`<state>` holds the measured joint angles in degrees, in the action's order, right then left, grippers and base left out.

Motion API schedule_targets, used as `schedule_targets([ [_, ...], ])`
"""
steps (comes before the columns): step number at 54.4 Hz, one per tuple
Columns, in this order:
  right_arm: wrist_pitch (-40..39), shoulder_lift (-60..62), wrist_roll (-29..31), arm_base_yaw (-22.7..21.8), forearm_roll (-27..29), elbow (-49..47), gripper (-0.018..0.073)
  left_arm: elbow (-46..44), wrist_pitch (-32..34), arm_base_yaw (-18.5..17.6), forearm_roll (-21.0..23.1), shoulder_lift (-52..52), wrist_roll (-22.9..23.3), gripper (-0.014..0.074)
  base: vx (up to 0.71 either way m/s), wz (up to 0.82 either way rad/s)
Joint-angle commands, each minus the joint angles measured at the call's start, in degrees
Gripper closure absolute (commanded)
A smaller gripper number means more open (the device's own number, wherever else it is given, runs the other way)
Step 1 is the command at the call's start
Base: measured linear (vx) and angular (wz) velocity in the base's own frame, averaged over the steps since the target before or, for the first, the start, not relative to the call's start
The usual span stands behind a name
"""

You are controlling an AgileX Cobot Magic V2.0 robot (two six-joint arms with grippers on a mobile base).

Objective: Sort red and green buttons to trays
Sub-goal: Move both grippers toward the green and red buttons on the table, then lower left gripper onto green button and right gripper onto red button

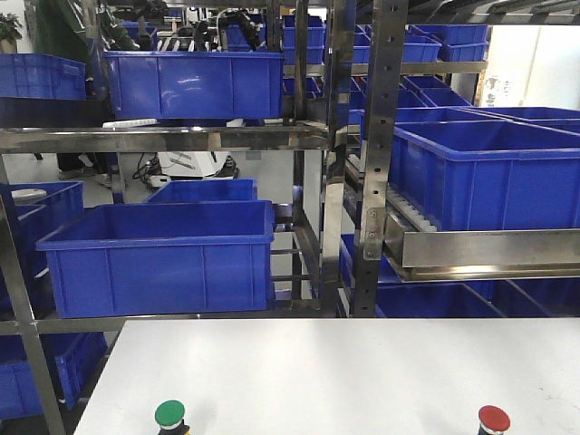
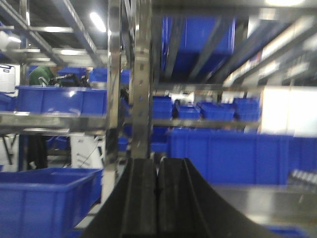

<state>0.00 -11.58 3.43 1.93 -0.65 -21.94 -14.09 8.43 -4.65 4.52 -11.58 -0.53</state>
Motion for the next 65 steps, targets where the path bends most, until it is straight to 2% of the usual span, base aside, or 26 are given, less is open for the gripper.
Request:
schedule_targets([
  [1, -4.98, -9.77, 1.79, -0.23, -1.61, -8.34, 0.0567, -8.08, 5.93, -0.02, 0.21, -10.45, -1.63, 0.0602, 0.00, 0.00],
  [11, -6.44, -26.08, -0.95, -0.23, -0.50, -13.56, 0.0567, -17.22, 6.18, -0.02, 0.23, -27.31, -1.61, 0.0602, 0.00, 0.00],
  [18, -7.69, -32.27, -0.95, -0.23, -0.54, -13.56, 0.0556, -19.21, 7.58, -0.02, -1.64, -34.38, -1.61, 0.0582, 0.00, 0.00],
  [23, -7.64, -34.54, -0.95, -0.23, -0.49, -13.56, 0.0510, -19.32, 9.40, -0.02, -2.93, -37.83, -1.32, 0.0538, 0.00, 0.00],
  [30, -7.64, -35.53, -0.95, -0.23, -0.49, -13.56, 0.0356, -19.32, 10.27, -0.02, -2.82, -40.72, -1.12, 0.0418, 0.00, 0.00],
  [36, -7.83, -35.67, -0.95, -0.23, -0.44, -13.51, 0.0132, -19.32, 10.14, -0.02, -2.70, -41.81, -1.12, 0.0266, 0.00, 0.00],
  [43, -10.40, -35.67, -0.95, -0.23, -0.30, -13.51, -0.0074, -19.32, 10.48, -0.02, -2.70, -42.40, -1.12, 0.0108, 0.00, 0.00],
  [48, -14.04, -35.87, -2.90, -0.23, 0.65, -13.37, -0.0155, -19.27, 10.42, -0.02, -2.70, -42.46, -1.12, 0.0048, 0.00, 0.00],
  [56, -23.95, -42.30, -3.03, -0.23, 0.65, -9.22, -0.0162, -18.86, 10.25, -0.02, -2.70, -42.46, -1.12, 0.0037, 0.00, 0.00],
  [65, -43.02, -57.25, -4.92, -0.23, 0.65, 3.38, -0.0104, -18.86, 9.70, -0.02, -2.70, -43.61, -1.12, 0.0036, 0.00, 0.00],
])
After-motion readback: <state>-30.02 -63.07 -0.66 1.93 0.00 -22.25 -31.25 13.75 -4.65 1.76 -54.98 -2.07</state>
